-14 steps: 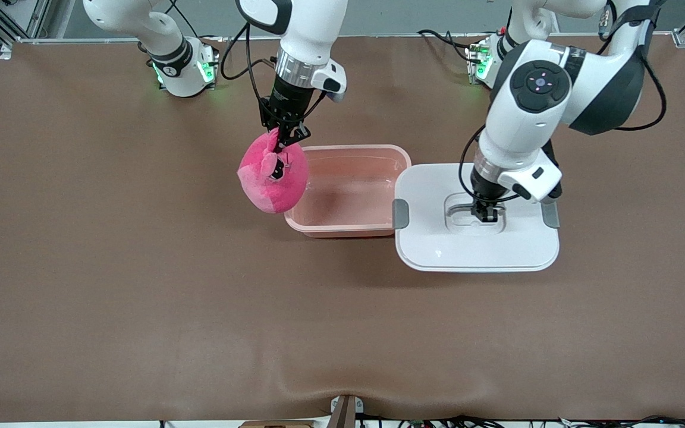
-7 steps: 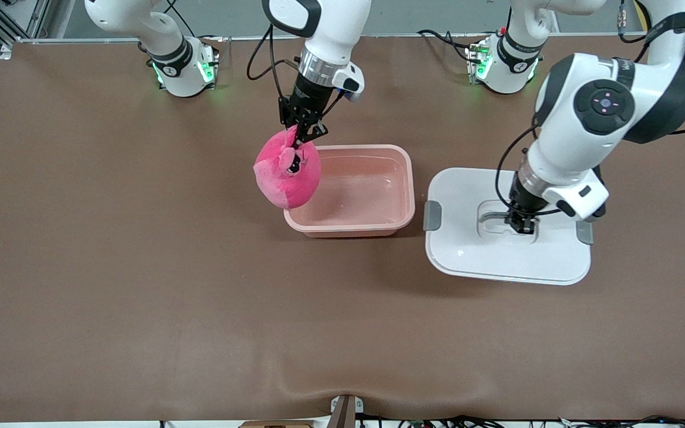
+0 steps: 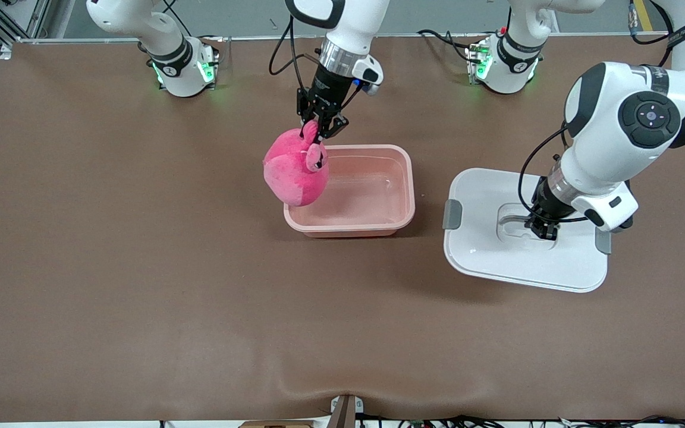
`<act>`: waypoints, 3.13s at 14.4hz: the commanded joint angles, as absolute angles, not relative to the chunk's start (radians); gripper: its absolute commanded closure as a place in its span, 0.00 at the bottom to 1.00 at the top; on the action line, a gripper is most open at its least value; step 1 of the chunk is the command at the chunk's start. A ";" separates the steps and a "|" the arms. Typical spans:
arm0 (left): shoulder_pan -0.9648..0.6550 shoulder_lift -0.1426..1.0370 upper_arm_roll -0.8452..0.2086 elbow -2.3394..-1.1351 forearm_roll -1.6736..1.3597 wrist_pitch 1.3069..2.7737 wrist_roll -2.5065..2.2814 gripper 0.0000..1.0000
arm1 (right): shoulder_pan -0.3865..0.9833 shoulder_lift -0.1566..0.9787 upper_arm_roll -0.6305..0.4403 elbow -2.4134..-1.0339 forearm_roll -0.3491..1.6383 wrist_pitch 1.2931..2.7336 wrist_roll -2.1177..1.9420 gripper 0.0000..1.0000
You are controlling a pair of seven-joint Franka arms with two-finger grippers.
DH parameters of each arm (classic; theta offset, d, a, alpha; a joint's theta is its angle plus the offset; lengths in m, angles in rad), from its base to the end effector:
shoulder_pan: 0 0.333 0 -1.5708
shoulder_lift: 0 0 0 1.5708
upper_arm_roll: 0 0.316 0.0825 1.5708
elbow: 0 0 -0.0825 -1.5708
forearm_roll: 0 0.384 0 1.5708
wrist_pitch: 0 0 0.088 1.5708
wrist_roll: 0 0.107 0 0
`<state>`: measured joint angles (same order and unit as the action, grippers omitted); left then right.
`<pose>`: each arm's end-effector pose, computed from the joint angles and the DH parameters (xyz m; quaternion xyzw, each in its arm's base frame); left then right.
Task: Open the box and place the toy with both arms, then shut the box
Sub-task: 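Lower the pink toy into the box and open the right gripper, then withdraw the right gripper toward its rest pose while the left gripper holds the lid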
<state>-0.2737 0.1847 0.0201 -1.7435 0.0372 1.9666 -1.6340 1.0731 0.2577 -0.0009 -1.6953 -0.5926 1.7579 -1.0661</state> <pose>0.6004 -0.1538 0.4680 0.7753 0.6310 0.0268 0.0043 0.3393 0.5196 0.4429 0.3858 0.8740 -0.0923 0.2806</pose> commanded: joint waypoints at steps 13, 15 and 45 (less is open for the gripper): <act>-0.227 0.166 0.009 -1.766 0.018 1.970 -1.546 1.00 | 0.918 0.261 -0.018 -1.591 -0.563 1.612 -0.680 0.00; -0.227 0.164 0.009 -1.766 0.018 1.970 -1.546 1.00 | 0.849 0.255 -0.018 -1.591 -0.533 1.620 -0.658 0.00; -0.360 0.247 -0.158 -1.618 0.031 1.970 -2.080 1.00 | -0.035 -0.074 -0.020 -1.775 0.009 1.614 -0.419 0.00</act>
<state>-0.3360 0.2165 -0.1576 -1.6665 0.0343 1.9779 -2.0330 -0.0219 0.0080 -0.0354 -1.6997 -0.0167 1.6016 -0.5020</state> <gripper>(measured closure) 0.930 0.000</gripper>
